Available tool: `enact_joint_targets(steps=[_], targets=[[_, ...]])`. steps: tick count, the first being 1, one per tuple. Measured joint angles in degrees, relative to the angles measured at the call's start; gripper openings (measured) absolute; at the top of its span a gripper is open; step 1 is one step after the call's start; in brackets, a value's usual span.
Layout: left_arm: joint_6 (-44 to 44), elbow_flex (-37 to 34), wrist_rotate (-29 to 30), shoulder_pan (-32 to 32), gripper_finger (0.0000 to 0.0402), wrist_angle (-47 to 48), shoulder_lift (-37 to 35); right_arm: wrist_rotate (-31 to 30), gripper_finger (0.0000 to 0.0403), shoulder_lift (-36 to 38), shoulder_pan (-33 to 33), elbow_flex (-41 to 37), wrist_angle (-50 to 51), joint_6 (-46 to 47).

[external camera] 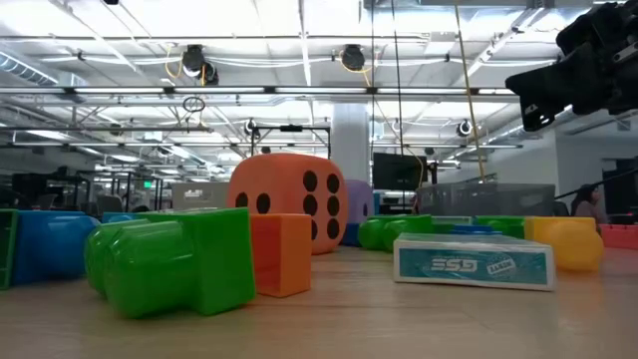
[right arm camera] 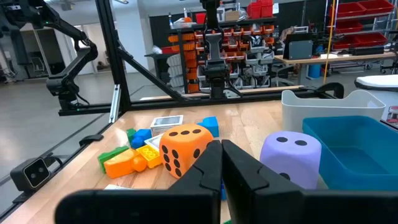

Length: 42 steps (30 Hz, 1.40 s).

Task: Pick & Place Toys

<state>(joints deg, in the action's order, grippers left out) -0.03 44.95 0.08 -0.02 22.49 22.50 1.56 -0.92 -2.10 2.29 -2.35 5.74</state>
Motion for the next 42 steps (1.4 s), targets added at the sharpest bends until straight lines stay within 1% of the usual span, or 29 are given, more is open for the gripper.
enact_joint_targets(steps=[25,27,32,34,36,40,42], targets=[[0.0,0.0,0.0,0.0,0.0042,0.0,0.0,0.0,0.0004,0.0,0.0,0.0,-0.4,0.0],[0.0,0.0,0.0,0.0,0.0042,0.0,0.0,0.1,0.0004,-0.1,0.0,0.0,-2.7,0.0],[0.0,0.0,0.0,0.0,0.0042,0.0,0.0,0.3,0.0004,-0.2,0.0,0.1,-13.3,2.1],[0.0,0.0,0.0,0.0,0.0042,0.0,0.0,0.7,0.0004,-0.9,0.0,1.6,-15.5,2.7],[0.0,0.0,0.0,0.0,0.0042,0.0,0.0,1.7,0.0004,-2.7,0.0,3.9,-13.5,2.7],[0.0,0.0,0.0,0.0,0.0042,0.0,0.0,1.3,0.0004,-8.8,0.0,13.3,-14.2,5.2],[0.0,0.0,0.0,0.0,0.0042,0.0,0.0,1.4,0.0004,-13.1,0.0,18.8,-11.9,6.2]])
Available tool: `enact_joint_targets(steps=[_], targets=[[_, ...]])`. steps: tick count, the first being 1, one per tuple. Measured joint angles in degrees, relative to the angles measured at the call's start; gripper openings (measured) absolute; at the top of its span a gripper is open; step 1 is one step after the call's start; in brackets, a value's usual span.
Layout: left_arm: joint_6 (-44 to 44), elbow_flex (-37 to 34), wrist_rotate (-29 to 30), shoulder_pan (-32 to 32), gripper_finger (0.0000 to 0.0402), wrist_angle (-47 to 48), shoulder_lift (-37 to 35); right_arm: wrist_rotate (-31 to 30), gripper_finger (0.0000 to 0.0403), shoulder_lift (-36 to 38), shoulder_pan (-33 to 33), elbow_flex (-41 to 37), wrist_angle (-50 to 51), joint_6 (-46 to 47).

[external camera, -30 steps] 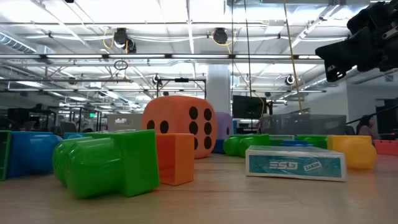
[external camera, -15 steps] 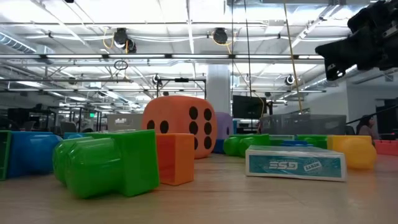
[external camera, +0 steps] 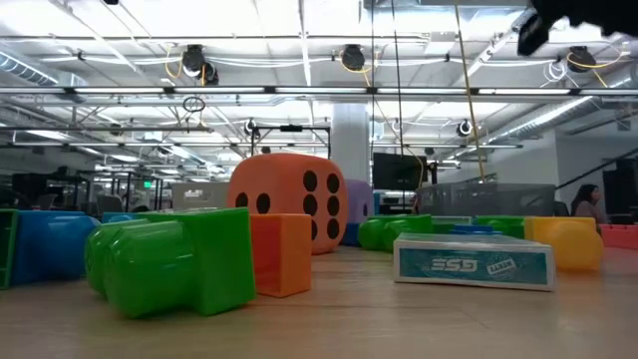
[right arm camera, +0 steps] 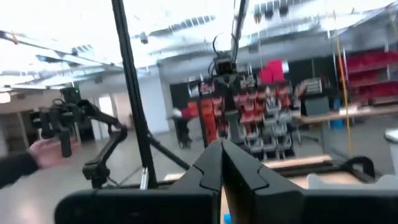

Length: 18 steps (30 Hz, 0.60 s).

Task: Pick & Place Toys
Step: Put the purple dice into the blue bin

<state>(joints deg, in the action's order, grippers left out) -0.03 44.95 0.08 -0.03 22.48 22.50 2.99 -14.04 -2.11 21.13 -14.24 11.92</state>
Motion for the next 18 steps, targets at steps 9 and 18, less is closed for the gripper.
enact_joint_targets(steps=[9,18], targets=[[-0.1,0.0,0.0,0.0,0.0042,-9.8,1.1,-2.9,0.0004,-21.3,0.2,25.2,5.2,2.0],[-9.2,0.0,0.0,0.0,0.0042,-36.2,6.1,-7.7,0.0004,-38.5,3.3,37.8,-0.8,-9.6]])
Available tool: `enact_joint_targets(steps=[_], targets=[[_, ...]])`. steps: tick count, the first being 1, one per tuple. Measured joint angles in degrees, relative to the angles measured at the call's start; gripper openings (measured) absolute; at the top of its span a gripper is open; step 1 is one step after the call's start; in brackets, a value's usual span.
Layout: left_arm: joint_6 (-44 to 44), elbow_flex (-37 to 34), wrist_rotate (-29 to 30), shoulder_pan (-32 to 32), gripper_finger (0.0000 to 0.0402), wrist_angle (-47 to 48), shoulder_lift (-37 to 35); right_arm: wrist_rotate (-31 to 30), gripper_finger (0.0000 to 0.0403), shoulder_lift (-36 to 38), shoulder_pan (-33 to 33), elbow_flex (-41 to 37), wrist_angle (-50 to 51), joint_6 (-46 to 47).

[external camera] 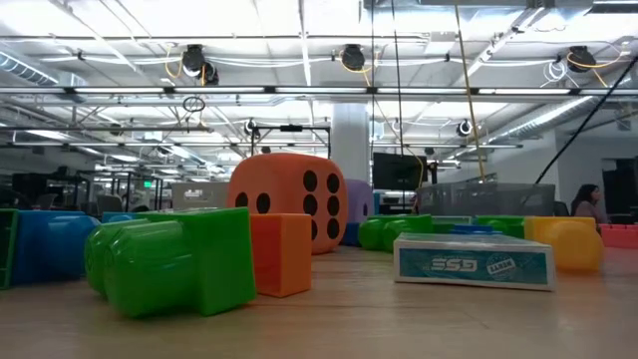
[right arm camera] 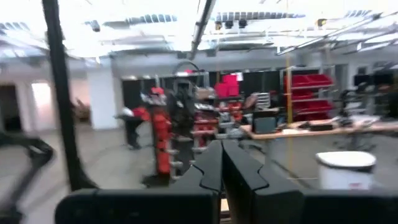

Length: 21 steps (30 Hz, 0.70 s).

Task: Pick & Place Toys
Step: Put the purple dice into the blue bin

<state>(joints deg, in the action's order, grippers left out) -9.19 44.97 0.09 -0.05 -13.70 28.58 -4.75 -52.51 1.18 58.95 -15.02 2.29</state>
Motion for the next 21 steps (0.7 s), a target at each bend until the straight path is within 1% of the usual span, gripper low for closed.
enact_joint_targets(steps=[3,4,5,7,10,12,14,16,18,21], targets=[[-0.1,0.0,0.3,0.0,0.0042,-8.5,2.8,0.0,0.0004,-4.6,2.6,1.5,-3.7,-1.3],[-0.1,0.0,1.6,0.0,0.0042,-11.7,4.0,0.0,0.0004,-5.8,3.7,2.2,-4.1,-1.4],[-0.7,0.0,4.0,0.0,0.0042,-14.3,5.1,0.0,0.0004,-6.8,4.8,2.9,-4.2,-1.5],[-2.4,0.0,11.7,0.0,0.0042,-16.2,7.0,0.0,0.0004,-8.7,6.6,4.0,-4.7,-1.5],[-3.2,0.0,23.2,0.0,0.0042,-14.8,9.3,0.2,0.0004,-11.1,8.5,4.5,-4.4,-0.2],[-3.4,0.0,26.8,0.3,0.0042,-12.7,10.7,0.2,0.0004,-12.5,9.0,4.7,-4.3,1.5],[-5.4,0.0,27.2,1.0,0.0042,-10.5,11.9,0.2,0.0004,-13.6,9.0,4.7,-4.4,2.1],[-7.8,0.0,26.1,1.7,0.0042,-7.7,12.6,0.3,0.0004,-14.6,8.9,4.8,-4.7,1.7],[-9.9,0.0,23.2,2.4,0.0042,-5.6,13.2,0.4,0.0004,-15.8,8.5,4.8,-4.5,2.2],[-12.9,0.0,17.4,3.1,0.0042,-0.4,14.0,0.4,0.0004,-17.5,8.1,4.8,-3.7,6.8]])
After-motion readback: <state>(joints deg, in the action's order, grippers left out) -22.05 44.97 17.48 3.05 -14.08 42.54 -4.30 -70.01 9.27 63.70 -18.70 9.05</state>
